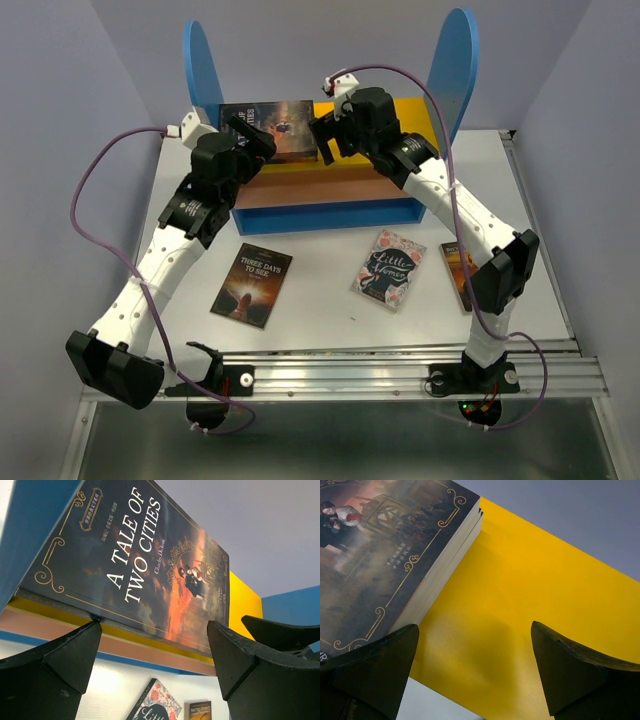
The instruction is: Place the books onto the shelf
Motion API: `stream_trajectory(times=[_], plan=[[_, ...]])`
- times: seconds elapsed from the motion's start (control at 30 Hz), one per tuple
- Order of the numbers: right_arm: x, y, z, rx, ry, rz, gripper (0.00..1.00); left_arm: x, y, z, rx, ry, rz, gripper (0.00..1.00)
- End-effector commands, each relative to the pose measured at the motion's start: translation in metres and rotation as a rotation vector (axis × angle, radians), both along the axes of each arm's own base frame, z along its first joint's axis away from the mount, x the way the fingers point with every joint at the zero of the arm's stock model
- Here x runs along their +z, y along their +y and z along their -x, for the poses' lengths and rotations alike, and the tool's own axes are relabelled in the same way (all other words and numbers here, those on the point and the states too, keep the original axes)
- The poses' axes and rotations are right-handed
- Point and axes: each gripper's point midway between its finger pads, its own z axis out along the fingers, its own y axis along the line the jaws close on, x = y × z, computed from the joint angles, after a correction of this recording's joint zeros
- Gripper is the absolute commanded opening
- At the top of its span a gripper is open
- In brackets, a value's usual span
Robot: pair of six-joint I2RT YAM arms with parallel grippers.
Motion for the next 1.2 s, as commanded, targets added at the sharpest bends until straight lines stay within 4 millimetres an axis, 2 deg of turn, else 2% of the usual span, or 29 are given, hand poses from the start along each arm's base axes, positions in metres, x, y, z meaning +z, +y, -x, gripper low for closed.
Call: stream_trajectory(times=[0.0,0.1,0.33,0.37,0.4,0.47,0.57,0.6,0.67,0.7,0.73,0.77,0.8,0.83,0.87,0.9,0.97,1.0,1.07,1.1,1.13,1.17], plan=[[0.033,0.014,-0.004,-0.035,-0.084,-0.073,1.00,0.023,0.008,-0.002,0.011,-0.071,0.001,0.99],[0.036,0.003,-0.010,-0.122,-0.089,-0.089,1.00,0.023,0.006,-0.002,-0.003,-0.069,0.001,0.99],[0.052,-0.026,0.000,-0.240,-0.103,-0.127,1.00,0.026,0.004,0.000,-0.027,-0.074,-0.013,0.99],[0.062,-0.033,0.008,-0.251,-0.115,-0.141,1.00,0.026,0.001,0.002,-0.050,-0.073,-0.010,0.99],[0.053,-0.040,0.010,-0.272,-0.102,-0.127,1.00,0.022,-0.002,0.004,-0.067,-0.064,-0.014,0.99],[0.054,-0.050,0.021,-0.307,-0.084,-0.169,1.00,0.021,-0.009,0.011,-0.124,-0.065,-0.015,0.99],[0.049,-0.071,0.050,-0.342,-0.041,-0.236,1.00,0.015,-0.021,0.028,-0.226,-0.073,-0.008,0.99],[0.042,-0.079,0.067,-0.329,-0.019,-0.249,1.00,0.012,-0.022,0.037,-0.251,-0.081,-0.011,0.99],[0.029,-0.088,0.084,-0.343,0.026,-0.293,1.00,0.007,-0.030,0.051,-0.269,-0.079,0.020,0.99],[0.020,-0.095,0.092,-0.357,0.044,-0.306,1.00,-0.011,-0.035,0.057,-0.273,-0.075,0.029,0.99],[-0.006,-0.105,0.108,-0.376,0.093,-0.309,1.00,-0.004,-0.038,0.071,-0.291,-0.125,0.040,0.99],[-0.021,-0.109,0.117,-0.383,0.125,-0.312,1.00,-0.025,-0.055,0.085,-0.333,-0.104,0.036,0.99],[-0.035,-0.113,0.126,-0.388,0.157,-0.322,1.00,-0.025,-0.063,0.093,-0.361,-0.123,0.046,0.99],[-0.039,-0.118,0.139,-0.383,0.177,-0.360,1.00,-0.020,-0.072,0.102,-0.405,-0.155,0.047,0.99],[-0.073,-0.122,0.150,-0.384,0.238,-0.325,1.00,-0.024,-0.084,0.110,-0.464,-0.152,0.036,0.99],[-0.086,-0.126,0.159,-0.392,0.271,-0.321,1.00,-0.028,-0.098,0.122,-0.526,-0.147,0.030,0.99],[-0.100,-0.135,0.175,-0.430,0.317,-0.366,1.00,-0.048,-0.109,0.131,-0.561,-0.122,0.002,0.99],[-0.126,-0.142,0.185,-0.457,0.368,-0.340,1.00,-0.073,-0.120,0.139,-0.588,-0.088,0.009,0.99],[-0.142,-0.146,0.197,-0.470,0.405,-0.358,1.00,-0.100,-0.135,0.149,-0.663,-0.059,0.016,0.99],[-0.161,-0.153,0.201,-0.505,0.428,-0.338,1.00,-0.116,-0.143,0.152,-0.700,-0.054,0.020,0.99],[-0.168,-0.156,0.204,-0.525,0.441,-0.339,1.00,-0.133,-0.151,0.151,-0.730,-0.021,0.003,0.99],[-0.174,-0.157,0.206,-0.552,0.458,-0.365,1.00,-0.141,-0.159,0.156,-0.781,-0.005,-0.005,0.99]])
